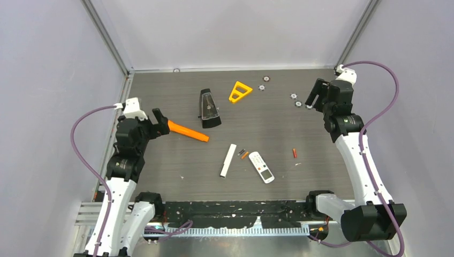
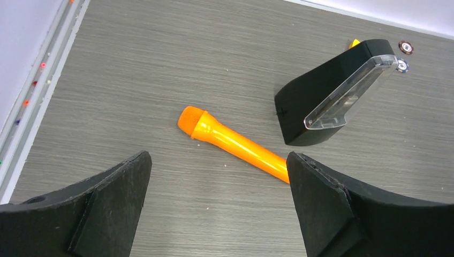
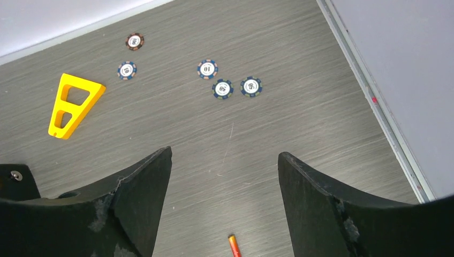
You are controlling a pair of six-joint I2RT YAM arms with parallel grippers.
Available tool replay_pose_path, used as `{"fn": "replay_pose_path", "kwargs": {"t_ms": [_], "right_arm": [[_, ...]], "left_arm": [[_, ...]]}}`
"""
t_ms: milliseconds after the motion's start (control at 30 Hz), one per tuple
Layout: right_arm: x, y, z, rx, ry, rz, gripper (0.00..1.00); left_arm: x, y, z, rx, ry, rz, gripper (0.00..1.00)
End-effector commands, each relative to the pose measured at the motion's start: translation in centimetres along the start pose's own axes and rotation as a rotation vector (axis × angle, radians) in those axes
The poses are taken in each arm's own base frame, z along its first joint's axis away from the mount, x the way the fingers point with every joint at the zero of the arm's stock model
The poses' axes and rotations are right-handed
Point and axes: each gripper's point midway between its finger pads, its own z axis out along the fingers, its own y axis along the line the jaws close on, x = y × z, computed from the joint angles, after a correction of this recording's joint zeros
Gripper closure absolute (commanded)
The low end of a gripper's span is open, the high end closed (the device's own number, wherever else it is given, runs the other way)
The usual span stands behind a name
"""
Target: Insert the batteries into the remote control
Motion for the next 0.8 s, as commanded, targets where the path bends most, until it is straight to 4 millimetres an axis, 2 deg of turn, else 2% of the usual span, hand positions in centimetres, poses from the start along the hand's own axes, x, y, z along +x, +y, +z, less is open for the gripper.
{"fn": "replay_pose_path", "kwargs": {"t_ms": [0,67,133,233,367,433,467,567,700,767], "right_arm": [[-0.5,-0.4,0.1,0.021,-0.039,0.009,0.22],[-0.4,-0.9,0.2,0.051,-0.040,0.025,0.22],[0.0,-1.3,0.1,0.078,-0.022,0.044,0.22],[1.4,-0.7,0.3,0.053,0.052,0.036,0.22],[4.7,1.4,0.1,-0.041,0.156,0.026,0.21],[6.8,4.0,-0.8,-0.115,0.192,-0.026,0.20],[8.1,4.7,-1.1,-0.133,0.212,-0.047,0.18],[11.5,8.3,-2.8,-0.228,0.273,-0.114,0.17],[16.3,11.3,-5.1,-0.361,0.367,-0.183,0.15],[18.7,12.2,-6.3,-0.421,0.416,-0.230,0.15]], "left_arm": [[-0.9,-0.2,0.1,0.005,-0.052,-0.053,0.00],[0.7,0.0,0.9,-0.012,-0.017,-0.093,0.00],[2.6,-0.8,1.5,0.032,0.023,-0.122,0.00],[4.4,-3.5,1.6,0.186,0.063,-0.182,0.00],[4.8,-7.0,1.0,0.370,0.103,-0.193,0.00],[5.0,-8.4,0.4,0.439,0.127,-0.178,0.00],[5.1,-9.3,0.0,0.483,0.143,-0.171,0.01],[6.3,-11.7,-1.2,0.596,0.192,-0.152,0.02],[8.1,-14.0,-2.1,0.674,0.225,-0.130,0.03],[9.0,-14.8,-2.4,0.695,0.242,-0.122,0.03]]}}
